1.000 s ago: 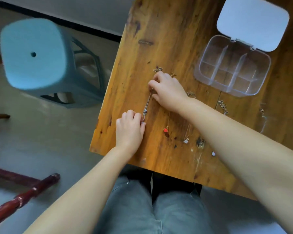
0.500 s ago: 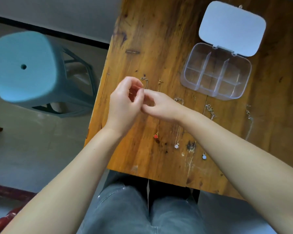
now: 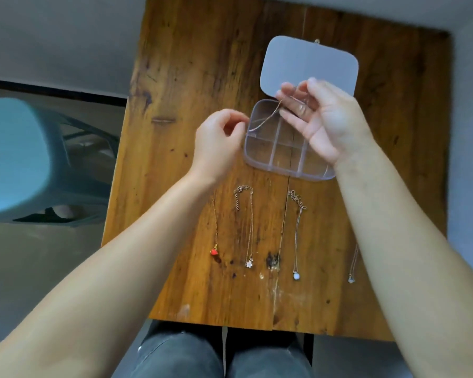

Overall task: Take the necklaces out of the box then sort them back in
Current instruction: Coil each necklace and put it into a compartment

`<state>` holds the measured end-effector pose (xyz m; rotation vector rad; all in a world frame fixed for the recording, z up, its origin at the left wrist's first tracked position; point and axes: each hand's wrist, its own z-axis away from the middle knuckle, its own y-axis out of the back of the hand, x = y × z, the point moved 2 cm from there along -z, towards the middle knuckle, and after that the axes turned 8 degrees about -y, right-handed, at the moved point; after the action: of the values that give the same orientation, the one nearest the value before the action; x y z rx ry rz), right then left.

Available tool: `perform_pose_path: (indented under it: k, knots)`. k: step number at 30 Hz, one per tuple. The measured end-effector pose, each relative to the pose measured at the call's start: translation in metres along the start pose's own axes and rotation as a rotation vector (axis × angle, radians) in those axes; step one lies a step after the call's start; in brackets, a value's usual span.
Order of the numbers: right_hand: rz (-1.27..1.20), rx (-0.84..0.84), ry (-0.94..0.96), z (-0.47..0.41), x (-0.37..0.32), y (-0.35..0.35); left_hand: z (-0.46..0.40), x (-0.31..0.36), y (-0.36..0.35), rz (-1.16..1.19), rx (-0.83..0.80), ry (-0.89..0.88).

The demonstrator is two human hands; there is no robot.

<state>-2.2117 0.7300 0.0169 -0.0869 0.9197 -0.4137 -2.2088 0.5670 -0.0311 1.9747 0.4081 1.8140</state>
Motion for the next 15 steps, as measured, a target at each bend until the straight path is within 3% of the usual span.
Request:
perform_pose_path:
  k: [5,10,13,15]
  knots:
    - [0.311,0.076,-0.133,-0.047,0.007,0.001,-0.044,0.003,-0.043,-0.202,-0.122,-0.121]
    - [0.424,0.101,-0.231,-0.059,0.025,0.005,-0.047,-0.011,-0.051,-0.445,-0.244,-0.284]
    - [0.602,0.146,-0.137,-0.051,0.030,0.008,-0.036,-0.011,-0.038,-0.378,-0.213,-0.333]
    - [0.736,0.178,0.023,-0.037,0.036,0.007,-0.013,-0.018,-0.022,-0.292,-0.135,-0.266]
